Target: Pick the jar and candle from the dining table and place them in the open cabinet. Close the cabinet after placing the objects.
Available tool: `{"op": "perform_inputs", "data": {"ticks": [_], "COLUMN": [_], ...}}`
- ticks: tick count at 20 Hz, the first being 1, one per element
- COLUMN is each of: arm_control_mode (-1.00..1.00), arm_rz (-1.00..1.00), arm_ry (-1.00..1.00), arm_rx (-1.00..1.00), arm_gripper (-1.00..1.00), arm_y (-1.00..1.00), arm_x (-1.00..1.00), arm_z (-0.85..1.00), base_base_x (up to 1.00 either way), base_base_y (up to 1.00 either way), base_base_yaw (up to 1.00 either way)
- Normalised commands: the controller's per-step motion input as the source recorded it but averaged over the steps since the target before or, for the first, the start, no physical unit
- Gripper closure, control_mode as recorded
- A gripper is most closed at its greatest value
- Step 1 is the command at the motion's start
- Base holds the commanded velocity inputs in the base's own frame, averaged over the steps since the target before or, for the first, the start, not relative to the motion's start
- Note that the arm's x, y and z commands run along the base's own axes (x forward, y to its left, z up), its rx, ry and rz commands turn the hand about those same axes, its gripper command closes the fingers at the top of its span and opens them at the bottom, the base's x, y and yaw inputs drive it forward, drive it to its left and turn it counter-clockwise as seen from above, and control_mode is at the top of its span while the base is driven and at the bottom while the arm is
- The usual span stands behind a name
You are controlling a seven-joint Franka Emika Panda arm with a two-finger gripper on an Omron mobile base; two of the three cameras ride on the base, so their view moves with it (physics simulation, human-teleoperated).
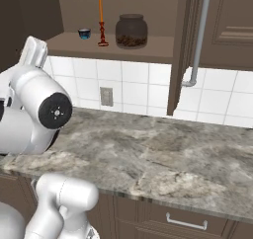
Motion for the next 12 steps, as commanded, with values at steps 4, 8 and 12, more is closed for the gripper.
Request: {"op": "perform_inputs", "data": {"ticks": [4,8,12], "arm_control_mode": [-1.0,-1.0,-1.0], "arm_rz": [0.1,0.1,0.1], "arm_ry": [-0.19,-0.16,-0.13], "arm_rx": [-0.05,-0.02,-0.02], "arm_gripper": [-1.0,-1.0,-1.0], "arm_y": [0.38,0.35,0.35], "arm_x": [-0.22,-0.25,-0.27], "arm_z": [0.0,0.0,0.0], "base_base_x": [0.0,0.0,0.0], "base_base_y": [0.0,0.0,0.0], "base_base_yaw": [0.0,0.0,0.0]}}
